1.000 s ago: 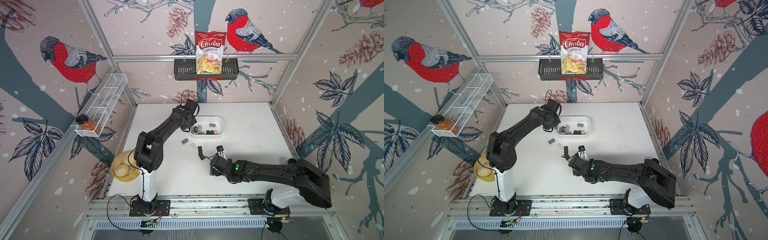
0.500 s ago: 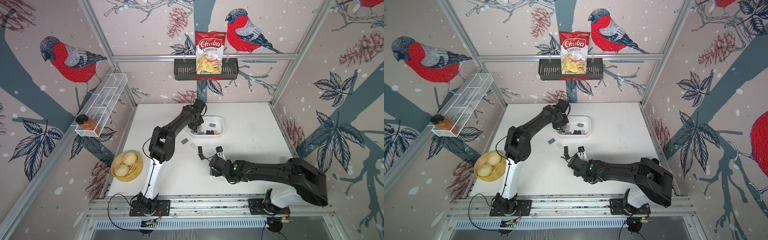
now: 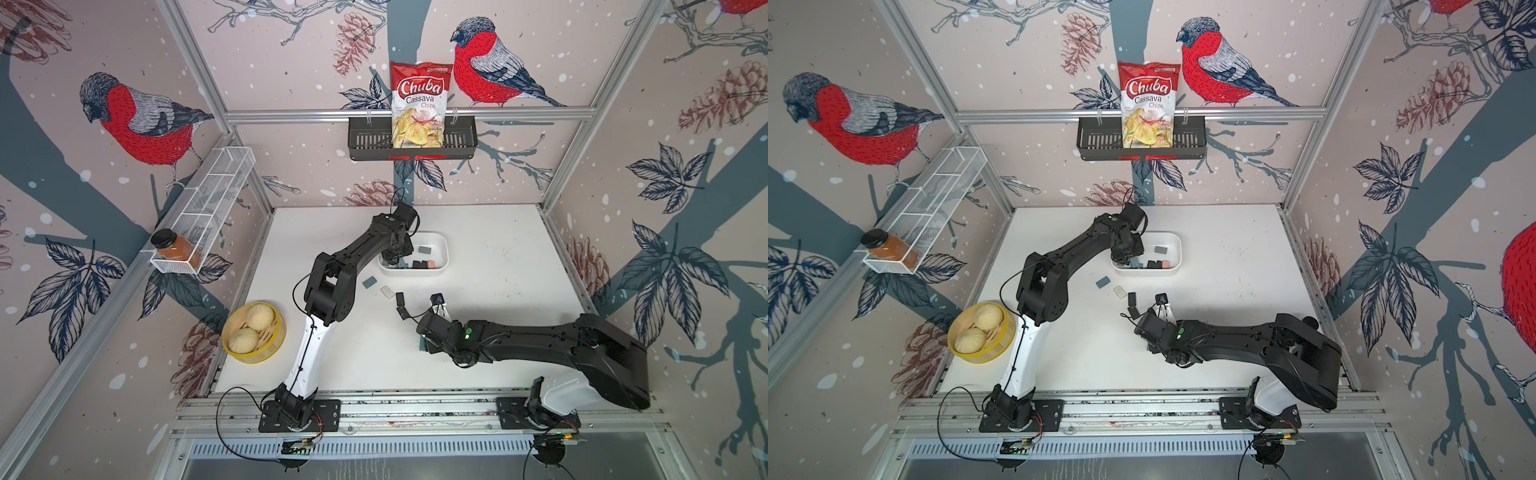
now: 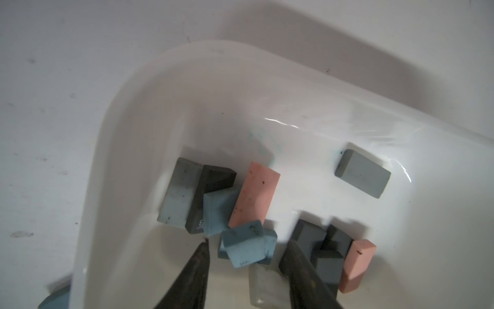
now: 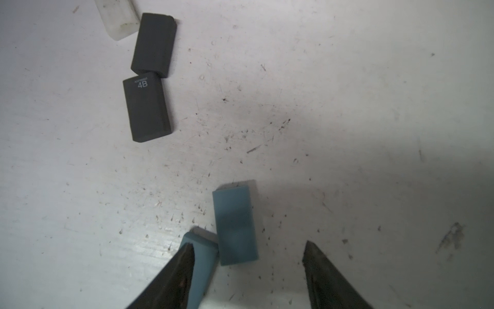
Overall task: Put the eraser in the storage box
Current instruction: Place the eraser in the storage box, then pick up the eraser from the center of the board.
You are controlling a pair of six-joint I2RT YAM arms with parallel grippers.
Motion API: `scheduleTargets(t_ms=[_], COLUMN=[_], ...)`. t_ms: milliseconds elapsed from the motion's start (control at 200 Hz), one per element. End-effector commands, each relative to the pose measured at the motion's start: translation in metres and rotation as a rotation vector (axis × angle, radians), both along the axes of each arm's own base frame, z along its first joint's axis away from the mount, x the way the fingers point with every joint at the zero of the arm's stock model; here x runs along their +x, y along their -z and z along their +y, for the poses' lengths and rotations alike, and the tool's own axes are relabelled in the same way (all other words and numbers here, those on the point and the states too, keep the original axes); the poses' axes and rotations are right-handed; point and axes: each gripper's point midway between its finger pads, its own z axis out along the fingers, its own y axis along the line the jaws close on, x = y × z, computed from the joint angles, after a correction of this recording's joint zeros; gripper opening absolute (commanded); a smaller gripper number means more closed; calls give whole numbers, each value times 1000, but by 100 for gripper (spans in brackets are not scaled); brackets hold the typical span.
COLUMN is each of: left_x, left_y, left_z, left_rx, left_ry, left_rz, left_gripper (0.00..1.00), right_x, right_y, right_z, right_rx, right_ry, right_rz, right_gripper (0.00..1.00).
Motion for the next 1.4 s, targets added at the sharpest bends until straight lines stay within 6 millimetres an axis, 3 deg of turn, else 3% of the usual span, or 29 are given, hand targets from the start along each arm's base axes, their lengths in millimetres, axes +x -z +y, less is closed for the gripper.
scheduleTargets(t_ms=[0,200,490,851,1126,1396], left_x=[0,1,-7,-54,-96,-124], left_y=[-6,-19,-64,-109,-111,-104], left_z=[-3,-10,-7,20,50,69], left_rx=[-8,-24,-19,-21,-26,-31], left_ry=[20,42,72,87,72,52], left_rz=[-8,-28,-83,-159,-185,-192], left_gripper=[61,96,96,96,97,96], right_x=[2,5,10,14,16,14], right_y=[-1,0,3,12,12,18], right_z=[3,5,7,6,12,11], right_rx=[2,-2,0,-18,-15,-21], right_ry=[1,-1,0,2,-6,1], right_rz=[-9,-10,-3,13,18,37], right_gripper=[67,64,57,54,51,46])
